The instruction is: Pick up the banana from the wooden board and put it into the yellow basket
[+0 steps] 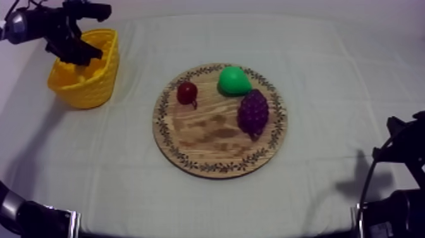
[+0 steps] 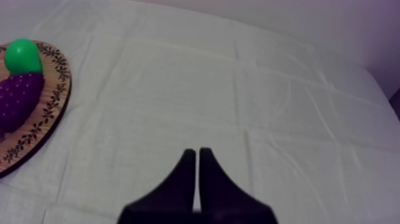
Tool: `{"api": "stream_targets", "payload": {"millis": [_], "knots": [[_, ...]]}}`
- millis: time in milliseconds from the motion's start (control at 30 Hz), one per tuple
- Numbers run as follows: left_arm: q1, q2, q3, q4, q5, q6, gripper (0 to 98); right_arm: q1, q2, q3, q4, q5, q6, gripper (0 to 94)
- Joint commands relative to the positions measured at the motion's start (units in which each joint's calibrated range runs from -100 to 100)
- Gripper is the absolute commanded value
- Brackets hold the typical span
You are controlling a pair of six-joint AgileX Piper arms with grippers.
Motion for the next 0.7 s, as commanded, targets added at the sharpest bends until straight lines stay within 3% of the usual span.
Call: {"api": "stream_targets", "payload": {"millis": [0, 233, 400, 533, 667], "knots": [[-0.2, 0.2, 0.3, 0.55, -1.3, -0.5, 26.2, 0.0, 0.0, 0.0, 0.0, 0.1, 0.0, 0.3], [-1.2, 0.2, 2.2, 3.20, -6.0, -3.3, 45.4, 0.0, 0.0, 0.0, 0.0, 0.1, 0.0, 0.3], [-1.3, -1.0, 3.9, 4.09, -8.6, -4.3, 46.7, 0.0, 0.0, 0.0, 0.0, 0.1, 0.0, 0.3], [-0.9, -3.0, 5.9, 4.60, -10.7, -4.7, 38.9, 0.0, 0.0, 0.0, 0.0, 0.1, 0.0, 0.3], [0.3, -7.5, 9.7, 4.60, -13.6, -4.9, 18.0, 0.0, 0.0, 0.0, 0.0, 0.1, 0.0, 0.3]]}}
